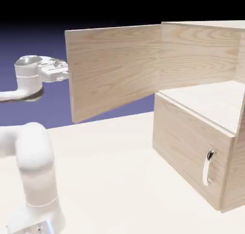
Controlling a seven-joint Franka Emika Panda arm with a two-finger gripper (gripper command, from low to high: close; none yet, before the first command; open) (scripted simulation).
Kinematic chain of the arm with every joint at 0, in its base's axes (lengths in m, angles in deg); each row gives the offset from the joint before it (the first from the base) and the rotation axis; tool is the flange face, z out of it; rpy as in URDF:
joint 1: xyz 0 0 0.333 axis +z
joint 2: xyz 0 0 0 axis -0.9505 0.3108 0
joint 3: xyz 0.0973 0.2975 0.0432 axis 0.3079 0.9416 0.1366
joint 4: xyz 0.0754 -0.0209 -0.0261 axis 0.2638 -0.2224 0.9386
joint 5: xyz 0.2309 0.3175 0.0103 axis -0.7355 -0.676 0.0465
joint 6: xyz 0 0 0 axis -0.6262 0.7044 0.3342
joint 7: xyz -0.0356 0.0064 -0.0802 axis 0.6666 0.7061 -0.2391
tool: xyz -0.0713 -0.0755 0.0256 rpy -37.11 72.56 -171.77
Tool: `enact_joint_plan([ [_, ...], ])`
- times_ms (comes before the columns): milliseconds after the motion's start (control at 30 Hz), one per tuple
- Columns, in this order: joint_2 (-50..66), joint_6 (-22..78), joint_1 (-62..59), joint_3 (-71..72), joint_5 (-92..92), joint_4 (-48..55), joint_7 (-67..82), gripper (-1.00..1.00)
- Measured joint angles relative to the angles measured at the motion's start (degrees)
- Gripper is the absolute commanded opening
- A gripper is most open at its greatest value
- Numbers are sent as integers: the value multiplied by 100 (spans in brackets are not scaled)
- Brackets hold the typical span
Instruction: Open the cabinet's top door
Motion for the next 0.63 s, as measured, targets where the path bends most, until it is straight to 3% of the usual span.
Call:
enact_joint_plan([
  [633,-117,2777,-3212,1638,-820,3944,621,-100],
])
